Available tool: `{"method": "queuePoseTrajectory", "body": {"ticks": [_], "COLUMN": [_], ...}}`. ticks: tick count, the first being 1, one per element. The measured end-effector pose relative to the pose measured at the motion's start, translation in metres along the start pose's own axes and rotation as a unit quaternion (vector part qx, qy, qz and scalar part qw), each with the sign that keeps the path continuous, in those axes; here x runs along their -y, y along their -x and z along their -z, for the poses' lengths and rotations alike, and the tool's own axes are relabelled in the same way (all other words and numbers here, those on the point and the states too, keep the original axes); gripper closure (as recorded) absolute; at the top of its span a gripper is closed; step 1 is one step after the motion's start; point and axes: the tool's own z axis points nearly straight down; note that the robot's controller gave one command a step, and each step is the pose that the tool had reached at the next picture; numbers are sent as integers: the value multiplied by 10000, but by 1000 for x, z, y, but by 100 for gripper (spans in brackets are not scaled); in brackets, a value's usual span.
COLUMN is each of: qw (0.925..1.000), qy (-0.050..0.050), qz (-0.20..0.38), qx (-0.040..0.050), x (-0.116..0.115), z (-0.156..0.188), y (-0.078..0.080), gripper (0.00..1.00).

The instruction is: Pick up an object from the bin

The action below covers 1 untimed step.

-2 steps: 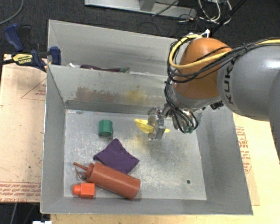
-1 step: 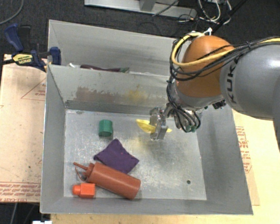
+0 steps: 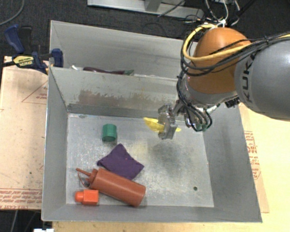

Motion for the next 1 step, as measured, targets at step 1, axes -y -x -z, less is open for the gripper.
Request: {"method": "queuePoseTrajectory", "body": {"ticks": [1], "qw": [10000], "qy": [-3], "qz": [75], "qx": [-15], "x": [-10], "z": [54], "y": [6], "gripper": [100]}}
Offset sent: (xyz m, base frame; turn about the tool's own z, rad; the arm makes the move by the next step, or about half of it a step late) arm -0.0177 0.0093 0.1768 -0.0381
